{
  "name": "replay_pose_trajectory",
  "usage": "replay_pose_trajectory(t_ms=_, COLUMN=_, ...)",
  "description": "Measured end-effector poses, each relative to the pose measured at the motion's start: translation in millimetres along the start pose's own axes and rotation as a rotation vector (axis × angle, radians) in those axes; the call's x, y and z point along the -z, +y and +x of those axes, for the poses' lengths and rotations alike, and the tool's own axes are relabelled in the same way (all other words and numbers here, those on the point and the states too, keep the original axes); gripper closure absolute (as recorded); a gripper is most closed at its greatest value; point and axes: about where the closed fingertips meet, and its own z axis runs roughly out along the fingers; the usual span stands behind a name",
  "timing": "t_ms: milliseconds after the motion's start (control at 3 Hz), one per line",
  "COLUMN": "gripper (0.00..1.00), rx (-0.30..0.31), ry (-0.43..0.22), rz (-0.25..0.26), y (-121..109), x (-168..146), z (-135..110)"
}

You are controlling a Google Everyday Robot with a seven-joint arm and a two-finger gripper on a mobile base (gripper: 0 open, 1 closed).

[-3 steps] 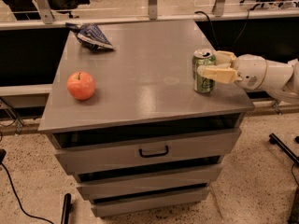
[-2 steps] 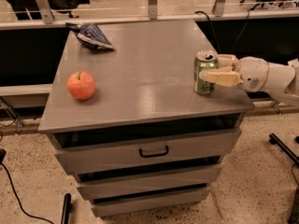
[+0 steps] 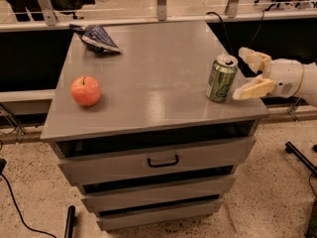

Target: Place green can upright

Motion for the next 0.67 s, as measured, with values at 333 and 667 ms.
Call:
replay_pose_trajectory(t_ms=333, gripper=0.00, rx=0.024, ry=0.069, rz=0.029, y=1.4, x=22.7, z=-15.3)
replay_pose_trajectory(t_ms=667, gripper=0.00, rx=0.025, ry=0.071, rz=0.029, y=1.5, x=22.7, z=-16.0)
